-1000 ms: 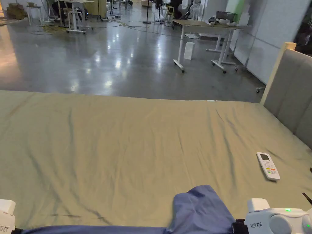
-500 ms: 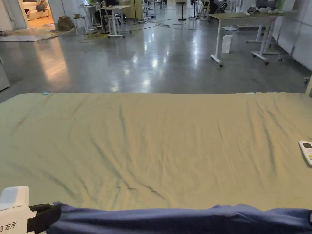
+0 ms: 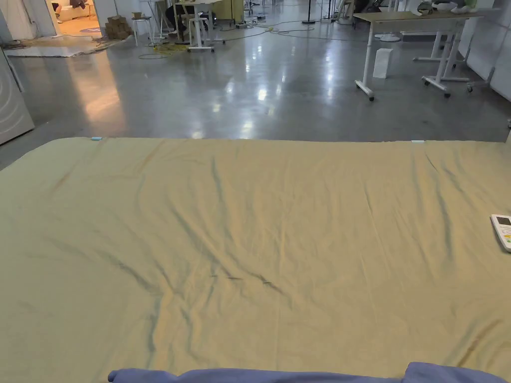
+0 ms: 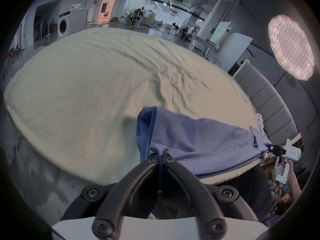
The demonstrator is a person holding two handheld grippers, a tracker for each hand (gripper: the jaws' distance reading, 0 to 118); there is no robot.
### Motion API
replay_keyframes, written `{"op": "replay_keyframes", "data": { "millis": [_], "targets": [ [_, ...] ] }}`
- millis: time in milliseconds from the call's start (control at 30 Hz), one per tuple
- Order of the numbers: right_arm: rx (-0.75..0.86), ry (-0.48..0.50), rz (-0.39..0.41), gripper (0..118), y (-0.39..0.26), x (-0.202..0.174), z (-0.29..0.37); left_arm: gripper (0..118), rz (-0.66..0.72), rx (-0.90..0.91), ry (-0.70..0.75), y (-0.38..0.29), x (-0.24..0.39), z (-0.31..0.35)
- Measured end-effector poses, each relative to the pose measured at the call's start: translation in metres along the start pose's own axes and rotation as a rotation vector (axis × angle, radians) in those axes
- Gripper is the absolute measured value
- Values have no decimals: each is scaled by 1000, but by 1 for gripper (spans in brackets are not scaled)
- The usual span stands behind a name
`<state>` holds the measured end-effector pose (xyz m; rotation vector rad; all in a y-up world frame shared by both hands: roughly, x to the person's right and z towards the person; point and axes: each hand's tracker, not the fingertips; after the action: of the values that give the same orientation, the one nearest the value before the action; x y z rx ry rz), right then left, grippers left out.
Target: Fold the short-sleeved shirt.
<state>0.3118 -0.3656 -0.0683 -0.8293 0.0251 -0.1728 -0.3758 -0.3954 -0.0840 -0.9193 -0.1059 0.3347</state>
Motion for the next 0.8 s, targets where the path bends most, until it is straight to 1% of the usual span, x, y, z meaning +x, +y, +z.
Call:
{"op": "replay_keyframes", "data": {
  "millis": [67, 100, 133, 167, 200, 233, 267, 333, 400, 467, 533, 600, 667, 700, 733, 767, 800],
  "targets": [
    [-14, -6, 12, 0, -6, 0, -11, 4, -33, 30, 14, -6, -2, -8],
    [-9, -9, 24, 3, -9, 0, -14, 9, -54, 39, 28, -11, 1, -10],
    [-9, -15, 33, 18, -11, 2, -15, 22, -63, 44, 35, -13, 2, -10],
    [-17, -34, 36, 57, -12, 2, -16, 53, -67, 47, 41, -13, 1, -10],
    [-16, -42, 37, 79, -12, 3, -15, 77, -74, 56, 52, -13, 1, -7],
    [1, -45, 34, 83, -12, 5, -9, 90, -76, 61, 59, -12, 7, 0],
    [53, -53, 23, 79, -11, 6, 1, 91, -76, 94, 78, -10, 11, 11],
    [138, -86, 21, 79, -4, 2, 23, 91, -121, 189, 96, -3, 22, 36],
    [310, -127, 82, 79, 3, -11, 55, 91, -141, 327, 35, 6, 45, 71],
    [455, -142, 151, 79, 12, -31, 86, 91, -164, 464, -26, 10, 71, 105],
    [542, -109, 182, 79, 20, -56, 113, 91, -218, 615, -3, 10, 104, 137],
    [636, -71, 199, 79, 24, -82, 136, 91, -293, 742, 65, 4, 140, 160],
    [690, -38, 225, 79, 26, -98, 143, 89, -349, 809, 147, 0, 174, 175],
    [718, -34, 263, 77, 29, -110, 149, 87, -374, 828, 167, -3, 183, 177],
    [700, -33, 249, 71, 29, -118, 150, 83, -399, 836, 169, -6, 193, 179],
    [680, -1, 239, 55, 29, -125, 150, 73, -414, 834, 160, -10, 206, 183],
    [697, 20, 266, 41, 27, -134, 149, 62, -423, 822, 145, 0, 177, 174]
  ]
}}
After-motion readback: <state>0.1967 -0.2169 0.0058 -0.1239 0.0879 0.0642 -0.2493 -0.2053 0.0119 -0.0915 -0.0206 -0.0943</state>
